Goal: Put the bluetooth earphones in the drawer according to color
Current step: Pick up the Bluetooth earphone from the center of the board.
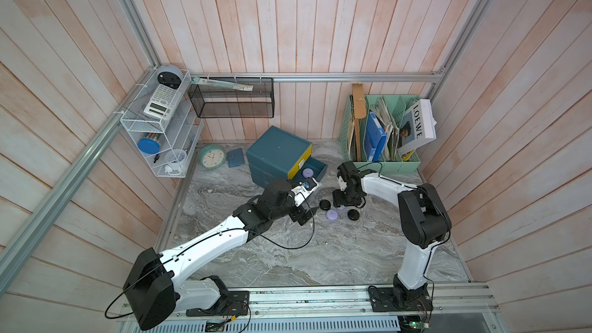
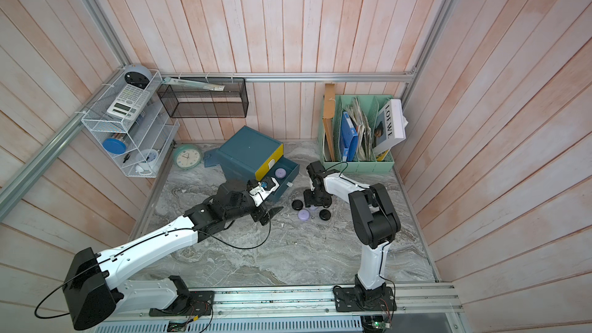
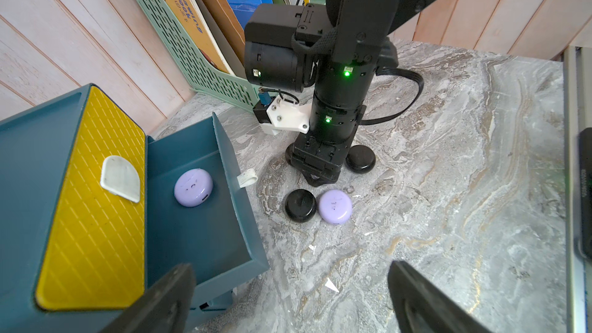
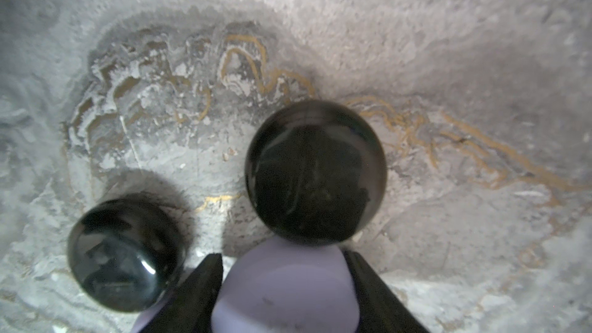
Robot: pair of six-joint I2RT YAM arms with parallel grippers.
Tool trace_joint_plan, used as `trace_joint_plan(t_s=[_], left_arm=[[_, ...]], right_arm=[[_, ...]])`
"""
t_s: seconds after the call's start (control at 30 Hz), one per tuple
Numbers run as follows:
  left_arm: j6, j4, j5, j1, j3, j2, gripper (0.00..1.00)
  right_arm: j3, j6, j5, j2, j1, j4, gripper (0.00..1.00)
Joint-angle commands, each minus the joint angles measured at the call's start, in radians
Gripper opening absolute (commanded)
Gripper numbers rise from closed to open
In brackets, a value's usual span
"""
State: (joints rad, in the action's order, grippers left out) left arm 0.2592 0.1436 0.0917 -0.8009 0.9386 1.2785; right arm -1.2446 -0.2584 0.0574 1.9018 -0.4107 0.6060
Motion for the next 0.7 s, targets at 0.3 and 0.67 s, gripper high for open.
trace_joint_plan(t_s=[0.3, 0.67], left_arm=[[-0.009, 0.007, -0.017, -0.003, 0.023, -0.001, 1.0], [-0.077, -0.038, 0.03, 0.067, 0.02, -0.04, 1.0]], right_arm=[[0.009, -0.014, -0.008, -0.046, 0.005, 0.023, 0.49], [-0.108, -0.028, 0.021, -0.17, 0.003, 0.093, 0.46]])
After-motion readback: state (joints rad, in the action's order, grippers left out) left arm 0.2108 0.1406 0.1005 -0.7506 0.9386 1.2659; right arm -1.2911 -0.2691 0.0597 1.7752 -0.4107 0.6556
